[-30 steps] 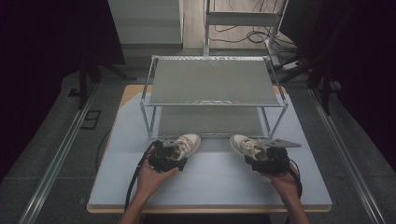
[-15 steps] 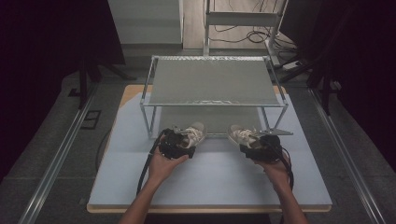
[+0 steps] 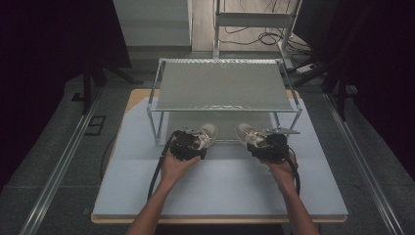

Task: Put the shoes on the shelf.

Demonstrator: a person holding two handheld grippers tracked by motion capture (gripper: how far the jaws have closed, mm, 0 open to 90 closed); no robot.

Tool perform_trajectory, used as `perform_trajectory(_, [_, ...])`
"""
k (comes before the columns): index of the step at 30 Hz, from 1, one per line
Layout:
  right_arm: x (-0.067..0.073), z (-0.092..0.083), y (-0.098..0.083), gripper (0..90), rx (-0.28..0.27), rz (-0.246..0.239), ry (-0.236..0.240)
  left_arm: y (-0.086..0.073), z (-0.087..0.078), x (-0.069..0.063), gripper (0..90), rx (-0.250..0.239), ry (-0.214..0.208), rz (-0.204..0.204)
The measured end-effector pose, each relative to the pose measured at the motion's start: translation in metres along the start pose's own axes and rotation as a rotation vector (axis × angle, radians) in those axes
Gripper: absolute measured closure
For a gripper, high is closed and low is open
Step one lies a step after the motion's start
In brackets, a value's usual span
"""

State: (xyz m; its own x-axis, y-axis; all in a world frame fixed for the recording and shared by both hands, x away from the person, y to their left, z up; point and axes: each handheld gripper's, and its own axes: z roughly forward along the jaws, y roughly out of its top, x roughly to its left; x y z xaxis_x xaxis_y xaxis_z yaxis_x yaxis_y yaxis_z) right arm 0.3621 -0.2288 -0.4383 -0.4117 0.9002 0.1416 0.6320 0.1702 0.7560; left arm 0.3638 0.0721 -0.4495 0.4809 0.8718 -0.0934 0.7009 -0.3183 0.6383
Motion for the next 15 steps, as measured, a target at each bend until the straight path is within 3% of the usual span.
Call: perform_trajectory(15, [0.012, 0.027, 0.010, 28.3, 0.004, -0.015, -0.027, 0.010, 0.023, -0.002, 29.5, 0.017, 0.003, -0.017])
